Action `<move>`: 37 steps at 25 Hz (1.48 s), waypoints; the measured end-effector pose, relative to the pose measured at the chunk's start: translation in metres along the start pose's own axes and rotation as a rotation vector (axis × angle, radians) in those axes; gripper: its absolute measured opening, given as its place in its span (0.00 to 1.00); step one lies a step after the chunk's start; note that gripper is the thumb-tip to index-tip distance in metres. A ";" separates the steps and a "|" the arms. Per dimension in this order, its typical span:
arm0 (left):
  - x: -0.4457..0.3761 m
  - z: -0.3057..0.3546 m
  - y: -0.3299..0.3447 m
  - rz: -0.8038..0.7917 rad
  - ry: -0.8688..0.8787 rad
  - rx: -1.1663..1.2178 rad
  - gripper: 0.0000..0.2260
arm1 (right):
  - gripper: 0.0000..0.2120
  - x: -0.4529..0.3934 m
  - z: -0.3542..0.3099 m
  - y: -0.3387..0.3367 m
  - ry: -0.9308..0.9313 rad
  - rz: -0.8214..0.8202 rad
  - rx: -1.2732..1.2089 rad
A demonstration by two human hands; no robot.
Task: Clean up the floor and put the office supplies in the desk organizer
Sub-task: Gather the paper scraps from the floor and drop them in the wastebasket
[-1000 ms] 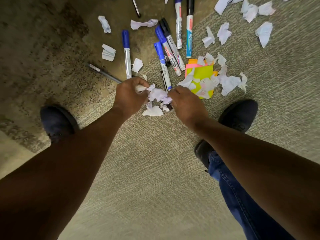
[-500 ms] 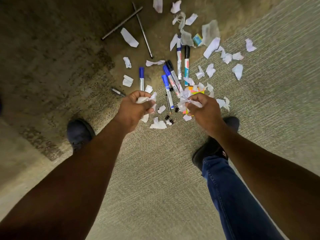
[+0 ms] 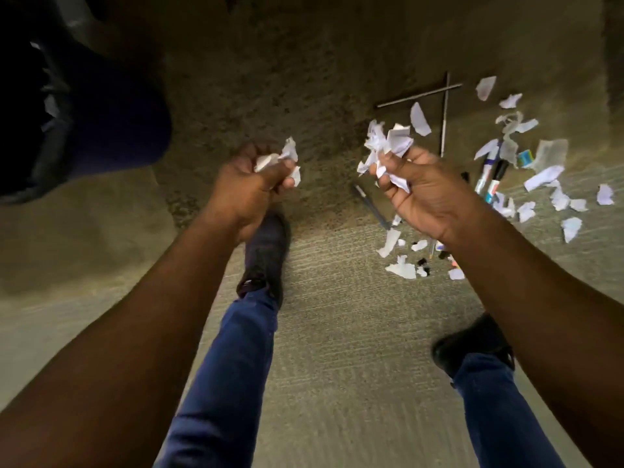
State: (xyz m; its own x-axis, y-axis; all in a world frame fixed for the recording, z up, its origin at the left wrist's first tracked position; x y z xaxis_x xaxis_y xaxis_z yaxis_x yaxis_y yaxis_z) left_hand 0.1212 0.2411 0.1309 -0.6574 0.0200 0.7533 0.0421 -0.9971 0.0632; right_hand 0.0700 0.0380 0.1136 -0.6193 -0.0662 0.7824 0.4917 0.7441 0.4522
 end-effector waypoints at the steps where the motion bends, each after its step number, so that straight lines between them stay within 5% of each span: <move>1: 0.002 0.021 -0.019 0.013 0.048 0.017 0.08 | 0.08 -0.003 -0.006 0.028 -0.034 -0.037 0.073; 5: 0.015 0.101 -0.096 0.069 0.261 -0.016 0.08 | 0.06 -0.016 -0.015 0.141 -0.195 -0.123 0.378; 11: 0.037 0.166 -0.235 0.390 0.443 -0.023 0.07 | 0.06 -0.025 0.009 0.313 -0.360 -0.278 0.800; 17: 0.018 0.174 -0.331 0.666 0.308 -0.295 0.04 | 0.06 -0.031 0.048 0.446 -0.829 -0.448 1.489; 20: -0.004 0.202 -0.351 0.645 0.344 -0.610 0.10 | 0.12 -0.058 0.074 0.477 -0.922 -0.552 1.671; 24: -0.024 0.192 -0.350 0.456 0.275 -0.842 0.30 | 0.30 -0.093 0.097 0.489 -0.773 -0.586 1.741; 26: -0.020 0.183 -0.356 0.468 0.268 -0.839 0.29 | 0.32 -0.098 0.100 0.485 -0.740 -0.592 1.758; 30: 0.003 0.171 -0.345 0.525 0.369 -0.852 0.23 | 0.23 -0.079 0.067 0.454 -0.968 -0.379 1.623; 37: 0.042 0.149 -0.216 0.493 0.764 -0.981 0.19 | 0.23 -0.018 0.039 0.290 -0.967 -0.083 1.706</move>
State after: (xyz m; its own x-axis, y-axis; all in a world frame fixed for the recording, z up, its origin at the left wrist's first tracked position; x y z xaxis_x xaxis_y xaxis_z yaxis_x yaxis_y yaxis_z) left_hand 0.1966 0.4685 0.2461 -0.9968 -0.0795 -0.0115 0.0524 -0.5345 -0.8435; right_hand 0.1997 0.2808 0.2144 -0.9679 -0.2444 0.0591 -0.1896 0.5550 -0.8099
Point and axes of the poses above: each hand's wrist, its own x-axis away from the middle knuckle, its own y-axis out of the palm, z = x × y, the point moved 10 cm from there along -x, towards the middle knuckle, and after that the axes turned 2 degrees about x, right-handed, at the moved point
